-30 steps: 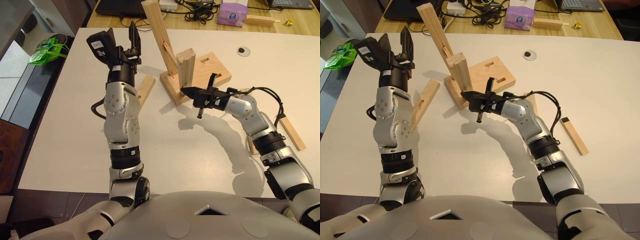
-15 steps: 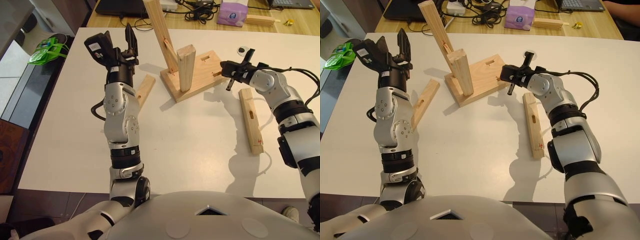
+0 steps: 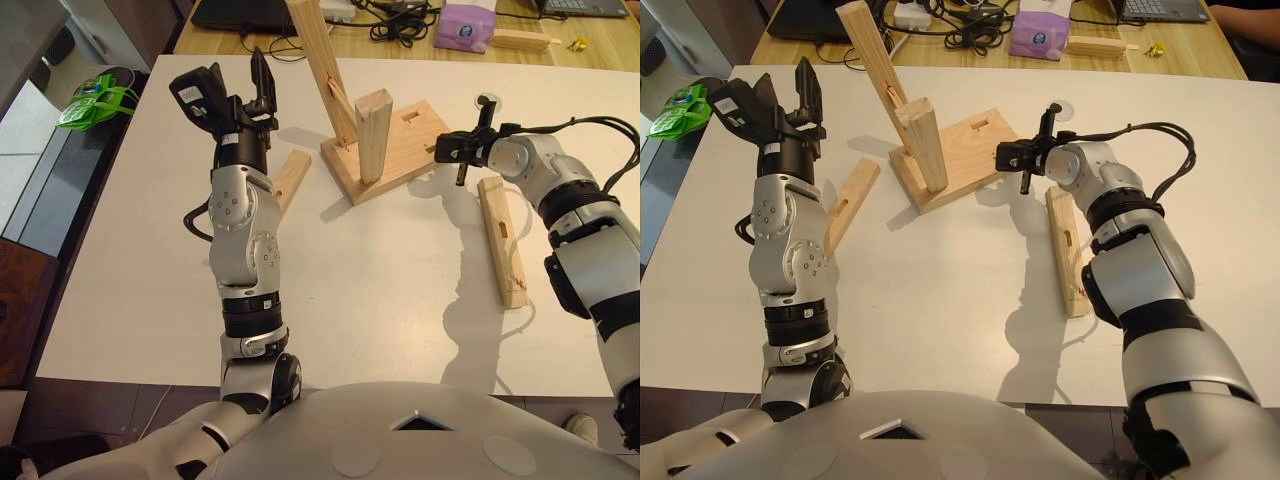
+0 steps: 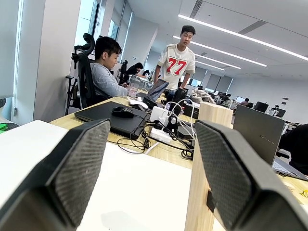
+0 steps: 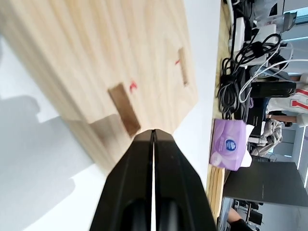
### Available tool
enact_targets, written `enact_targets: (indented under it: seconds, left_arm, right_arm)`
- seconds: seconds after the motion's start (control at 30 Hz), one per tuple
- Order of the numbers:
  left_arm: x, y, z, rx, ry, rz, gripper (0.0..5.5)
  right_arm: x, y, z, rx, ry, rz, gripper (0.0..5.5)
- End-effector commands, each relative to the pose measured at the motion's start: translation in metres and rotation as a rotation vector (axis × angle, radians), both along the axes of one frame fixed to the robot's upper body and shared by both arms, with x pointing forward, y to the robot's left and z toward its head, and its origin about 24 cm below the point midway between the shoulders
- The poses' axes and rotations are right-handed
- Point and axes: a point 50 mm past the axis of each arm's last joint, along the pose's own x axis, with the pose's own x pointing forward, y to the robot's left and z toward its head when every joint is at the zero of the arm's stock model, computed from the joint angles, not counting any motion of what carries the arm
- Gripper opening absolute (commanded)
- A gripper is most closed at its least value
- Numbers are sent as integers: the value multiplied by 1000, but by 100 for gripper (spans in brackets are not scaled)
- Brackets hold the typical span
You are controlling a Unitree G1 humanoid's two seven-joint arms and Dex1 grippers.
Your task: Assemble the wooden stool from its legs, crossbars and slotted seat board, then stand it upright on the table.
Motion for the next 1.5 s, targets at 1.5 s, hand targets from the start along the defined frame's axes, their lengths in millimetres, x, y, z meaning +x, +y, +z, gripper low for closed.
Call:
enact_targets:
  seconds: [1.5]
  left_arm:
    - [2, 6, -4, -32, -12, 56, 326]
  right_arm:
    - [-18, 12, -17, -214, 248, 261, 0]
